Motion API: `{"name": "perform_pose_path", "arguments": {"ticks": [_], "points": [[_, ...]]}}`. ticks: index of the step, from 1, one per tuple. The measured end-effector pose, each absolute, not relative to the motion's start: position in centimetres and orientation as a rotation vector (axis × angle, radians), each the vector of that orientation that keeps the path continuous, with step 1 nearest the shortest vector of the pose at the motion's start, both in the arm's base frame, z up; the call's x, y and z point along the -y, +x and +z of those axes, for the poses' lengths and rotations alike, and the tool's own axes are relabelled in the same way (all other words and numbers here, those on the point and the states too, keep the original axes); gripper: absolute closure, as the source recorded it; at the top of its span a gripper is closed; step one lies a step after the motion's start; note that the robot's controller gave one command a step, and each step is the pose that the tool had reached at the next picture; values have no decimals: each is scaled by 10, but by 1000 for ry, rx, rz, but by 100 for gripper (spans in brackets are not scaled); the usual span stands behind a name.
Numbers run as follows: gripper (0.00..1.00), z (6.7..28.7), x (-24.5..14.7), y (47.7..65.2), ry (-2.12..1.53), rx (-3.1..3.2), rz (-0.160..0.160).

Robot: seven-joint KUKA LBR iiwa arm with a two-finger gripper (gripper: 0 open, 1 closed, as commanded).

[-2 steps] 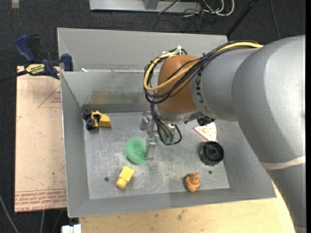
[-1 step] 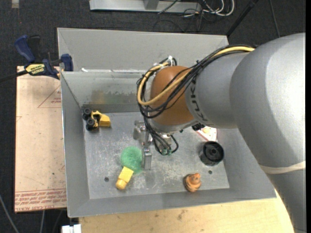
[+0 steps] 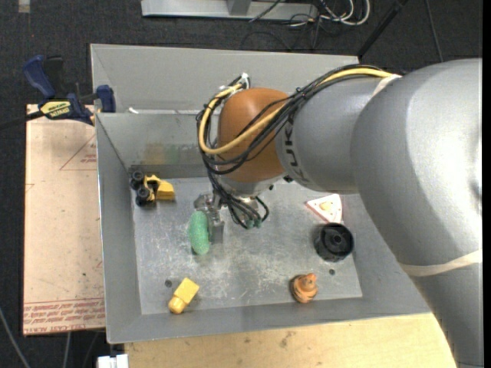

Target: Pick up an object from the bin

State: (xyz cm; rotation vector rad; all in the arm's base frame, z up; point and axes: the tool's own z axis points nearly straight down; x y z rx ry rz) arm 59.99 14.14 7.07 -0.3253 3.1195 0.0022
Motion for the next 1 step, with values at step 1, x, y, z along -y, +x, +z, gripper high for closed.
{"name": "perform_pose_path", "arguments": {"ticks": [1], "points": [[100,71,-141,600,-324,-3120,3]]}}
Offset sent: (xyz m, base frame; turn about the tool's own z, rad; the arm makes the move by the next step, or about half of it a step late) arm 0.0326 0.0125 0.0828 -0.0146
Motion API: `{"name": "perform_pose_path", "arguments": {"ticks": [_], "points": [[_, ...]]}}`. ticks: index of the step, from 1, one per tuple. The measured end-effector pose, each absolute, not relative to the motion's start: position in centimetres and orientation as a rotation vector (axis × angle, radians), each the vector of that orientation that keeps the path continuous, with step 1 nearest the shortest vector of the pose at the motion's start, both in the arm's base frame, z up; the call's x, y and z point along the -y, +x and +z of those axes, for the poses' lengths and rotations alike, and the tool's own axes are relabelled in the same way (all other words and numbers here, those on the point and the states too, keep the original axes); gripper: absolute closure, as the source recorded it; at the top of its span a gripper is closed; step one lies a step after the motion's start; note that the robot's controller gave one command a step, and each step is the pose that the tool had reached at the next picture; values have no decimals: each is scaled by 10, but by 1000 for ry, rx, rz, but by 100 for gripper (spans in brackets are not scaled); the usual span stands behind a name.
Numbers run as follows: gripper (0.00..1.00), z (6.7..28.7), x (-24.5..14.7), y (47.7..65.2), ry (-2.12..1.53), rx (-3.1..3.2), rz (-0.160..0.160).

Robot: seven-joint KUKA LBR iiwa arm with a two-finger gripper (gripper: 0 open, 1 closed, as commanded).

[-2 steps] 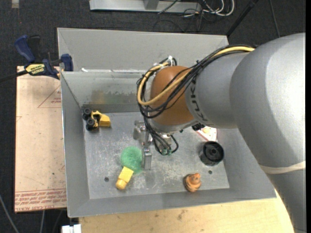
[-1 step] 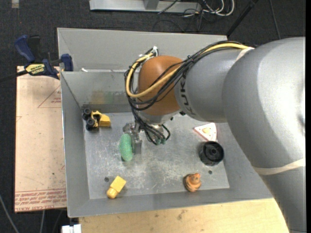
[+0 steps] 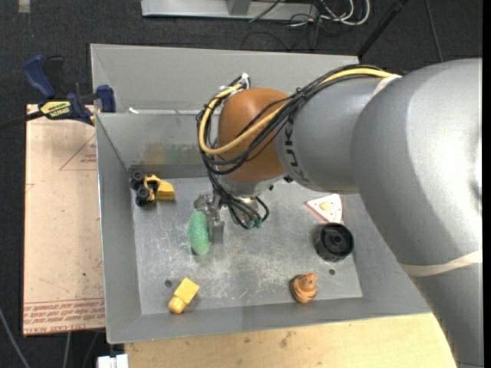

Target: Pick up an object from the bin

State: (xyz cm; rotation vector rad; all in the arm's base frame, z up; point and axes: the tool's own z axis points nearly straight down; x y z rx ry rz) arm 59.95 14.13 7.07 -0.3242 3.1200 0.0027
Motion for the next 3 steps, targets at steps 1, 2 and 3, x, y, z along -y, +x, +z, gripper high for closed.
{"name": "perform_pose_path", "arguments": {"ticks": [1,2,3], "points": [[100,121,-149,619,-337,-3126,1],[100,171,-133,582,-330,-3127,1],[100,203,-162,606,-333,-3123,1]]}}
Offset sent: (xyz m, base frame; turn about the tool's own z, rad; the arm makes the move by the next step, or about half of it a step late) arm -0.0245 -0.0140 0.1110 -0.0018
